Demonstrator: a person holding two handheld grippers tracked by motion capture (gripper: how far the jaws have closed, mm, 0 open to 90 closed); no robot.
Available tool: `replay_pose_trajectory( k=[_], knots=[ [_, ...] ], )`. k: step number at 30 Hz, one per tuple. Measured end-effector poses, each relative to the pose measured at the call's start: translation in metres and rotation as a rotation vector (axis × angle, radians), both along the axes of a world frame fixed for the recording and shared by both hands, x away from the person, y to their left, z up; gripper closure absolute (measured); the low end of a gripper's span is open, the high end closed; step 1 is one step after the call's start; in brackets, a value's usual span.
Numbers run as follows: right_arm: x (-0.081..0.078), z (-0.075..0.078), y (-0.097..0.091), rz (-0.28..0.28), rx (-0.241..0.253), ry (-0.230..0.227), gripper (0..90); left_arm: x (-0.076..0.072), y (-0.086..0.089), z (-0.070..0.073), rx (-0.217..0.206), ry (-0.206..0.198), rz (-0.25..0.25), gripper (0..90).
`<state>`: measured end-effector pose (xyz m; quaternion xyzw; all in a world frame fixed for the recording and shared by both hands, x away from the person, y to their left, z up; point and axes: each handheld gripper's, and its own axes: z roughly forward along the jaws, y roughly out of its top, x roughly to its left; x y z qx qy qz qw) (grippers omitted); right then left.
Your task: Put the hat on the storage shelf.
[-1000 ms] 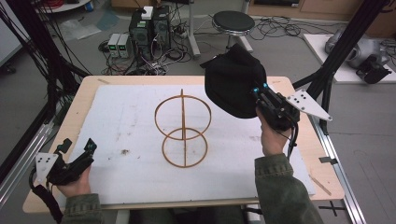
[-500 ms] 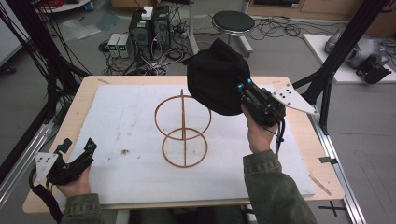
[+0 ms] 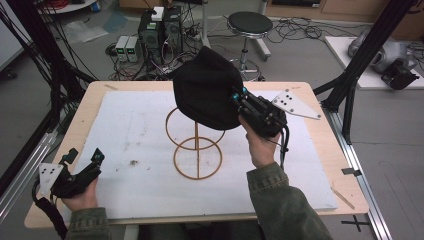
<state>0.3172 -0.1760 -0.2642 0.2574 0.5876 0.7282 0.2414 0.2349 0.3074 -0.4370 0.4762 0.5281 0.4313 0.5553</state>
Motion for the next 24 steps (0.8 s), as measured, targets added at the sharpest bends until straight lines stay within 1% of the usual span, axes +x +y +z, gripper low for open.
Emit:
replay_pose_trajectory(
  k=[1,5,13,15,24],
  knots=[
    [0.0,0.0,0.002,0.006,-0.008,-0.002,87.1,0.0,0.0,0.0,0.0,0.001,-0.001,19.7],
    [-0.002,-0.001,0.011,0.033,-0.013,0.003,87.1,0.0,0.0,0.0,0.001,0.001,-0.001,19.7],
    [0.0,-0.003,0.023,0.072,-0.043,0.015,87.1,0.0,0.0,0.0,0.011,-0.001,0.005,19.7],
    [0.0,-0.004,0.026,0.08,-0.047,0.024,87.0,0.001,0.0,0.0,0.009,0.0,0.004,19.7],
    [0.001,-0.007,0.033,0.094,-0.089,0.076,86.3,0.0,0.0,0.0,-0.001,-0.004,0.006,19.6]
  ],
)
